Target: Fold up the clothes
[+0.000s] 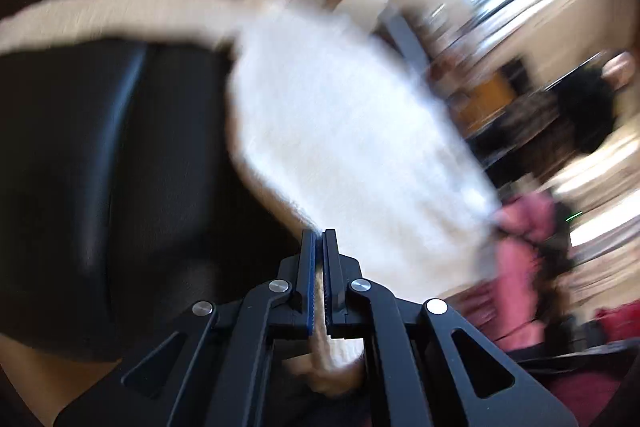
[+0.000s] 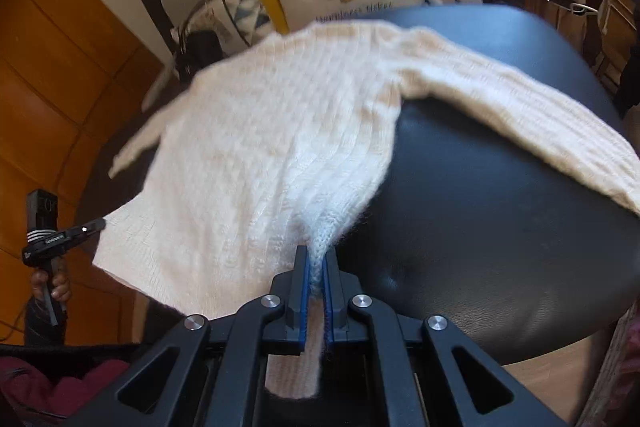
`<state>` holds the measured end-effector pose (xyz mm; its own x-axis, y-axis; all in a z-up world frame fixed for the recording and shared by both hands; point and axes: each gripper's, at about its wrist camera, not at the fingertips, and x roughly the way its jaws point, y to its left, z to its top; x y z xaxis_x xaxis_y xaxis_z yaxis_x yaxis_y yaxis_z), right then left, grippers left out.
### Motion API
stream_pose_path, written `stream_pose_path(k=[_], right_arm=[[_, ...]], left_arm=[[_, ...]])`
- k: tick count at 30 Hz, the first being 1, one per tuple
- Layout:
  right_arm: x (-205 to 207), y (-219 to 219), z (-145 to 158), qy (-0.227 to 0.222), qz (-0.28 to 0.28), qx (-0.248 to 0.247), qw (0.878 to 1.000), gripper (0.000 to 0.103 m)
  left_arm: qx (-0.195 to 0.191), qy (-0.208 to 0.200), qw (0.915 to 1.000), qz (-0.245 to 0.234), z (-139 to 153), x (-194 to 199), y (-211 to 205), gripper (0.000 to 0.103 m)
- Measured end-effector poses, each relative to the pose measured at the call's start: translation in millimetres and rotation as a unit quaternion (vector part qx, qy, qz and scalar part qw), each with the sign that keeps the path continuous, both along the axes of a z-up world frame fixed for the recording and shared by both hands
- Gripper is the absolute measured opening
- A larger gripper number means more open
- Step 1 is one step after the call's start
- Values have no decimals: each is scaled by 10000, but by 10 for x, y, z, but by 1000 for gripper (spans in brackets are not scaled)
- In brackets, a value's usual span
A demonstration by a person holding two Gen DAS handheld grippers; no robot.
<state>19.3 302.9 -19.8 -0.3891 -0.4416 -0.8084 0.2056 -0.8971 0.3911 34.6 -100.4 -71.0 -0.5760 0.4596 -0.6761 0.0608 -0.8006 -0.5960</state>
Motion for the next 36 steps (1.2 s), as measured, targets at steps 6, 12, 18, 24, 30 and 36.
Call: stream_pose_path(k=[6, 12, 18, 24, 30, 36], right_arm=[[21, 146, -268, -431, -160, 186, 9988, 4], [-16, 183, -735, -1150, -131, 239, 9930, 7], [-318, 462, -514, -639, -804, -384, 9940, 27], [-783, 307, -1087, -1318, -984, -1158, 9796, 30], [-931, -56, -1079, -1100, -455, -493, 9917, 10], [-782, -313, -260, 169, -223, 500, 9984, 5]], left_arm=[[-36, -811, 9967, 23, -392, 80, -194, 1], [177, -1804, 9832, 212, -1069, 232, -345, 3], [-353, -1690, 9849, 100, -930, -10, -253, 25], [-465, -1793, 9827, -17, -981, -191, -204, 25], [-720, -1501, 9860, -101, -873, -156, -141, 4], [-869, -981, 9914, -4, -561, -13, -151, 3]])
